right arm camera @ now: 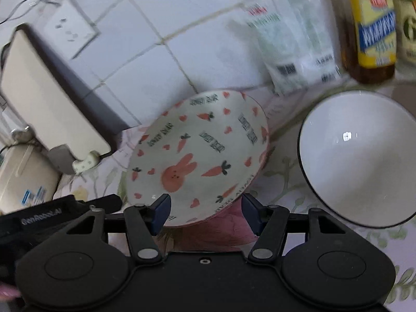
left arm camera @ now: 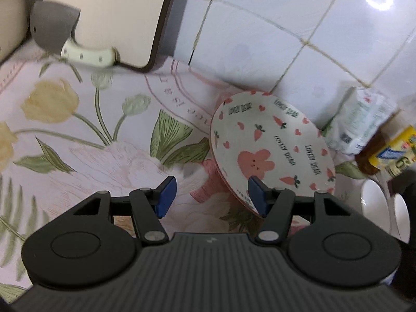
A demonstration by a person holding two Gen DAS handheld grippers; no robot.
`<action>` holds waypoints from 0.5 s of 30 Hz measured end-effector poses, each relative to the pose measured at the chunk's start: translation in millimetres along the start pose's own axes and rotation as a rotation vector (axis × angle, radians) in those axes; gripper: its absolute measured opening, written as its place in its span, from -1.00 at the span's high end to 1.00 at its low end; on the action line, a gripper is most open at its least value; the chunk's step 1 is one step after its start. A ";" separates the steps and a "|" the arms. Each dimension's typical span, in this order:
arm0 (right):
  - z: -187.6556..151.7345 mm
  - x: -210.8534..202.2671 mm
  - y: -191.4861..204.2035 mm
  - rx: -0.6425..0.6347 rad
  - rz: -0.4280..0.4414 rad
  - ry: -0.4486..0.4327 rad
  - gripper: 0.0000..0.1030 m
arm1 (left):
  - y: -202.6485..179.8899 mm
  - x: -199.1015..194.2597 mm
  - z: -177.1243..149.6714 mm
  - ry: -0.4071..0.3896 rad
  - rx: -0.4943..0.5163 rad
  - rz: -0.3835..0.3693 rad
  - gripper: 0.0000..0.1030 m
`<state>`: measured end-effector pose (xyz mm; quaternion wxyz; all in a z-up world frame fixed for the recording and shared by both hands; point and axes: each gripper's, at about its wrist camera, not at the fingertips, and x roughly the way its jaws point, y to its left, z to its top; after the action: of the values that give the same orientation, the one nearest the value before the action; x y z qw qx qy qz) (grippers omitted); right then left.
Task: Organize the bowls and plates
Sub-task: 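Move both grippers to the bunny plate and close on its rim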
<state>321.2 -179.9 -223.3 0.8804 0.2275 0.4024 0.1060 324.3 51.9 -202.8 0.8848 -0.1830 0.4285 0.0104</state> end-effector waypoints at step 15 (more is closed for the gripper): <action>2.4 24.1 -7.0 0.071 -0.011 -0.048 -0.28 | -1.9 35.8 8.5 -0.034 -0.066 0.033 -0.10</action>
<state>338.8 -177.8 -241.2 0.8817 0.2589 0.3860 0.0813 353.8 48.0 -224.7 0.8852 -0.2047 0.4156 0.0421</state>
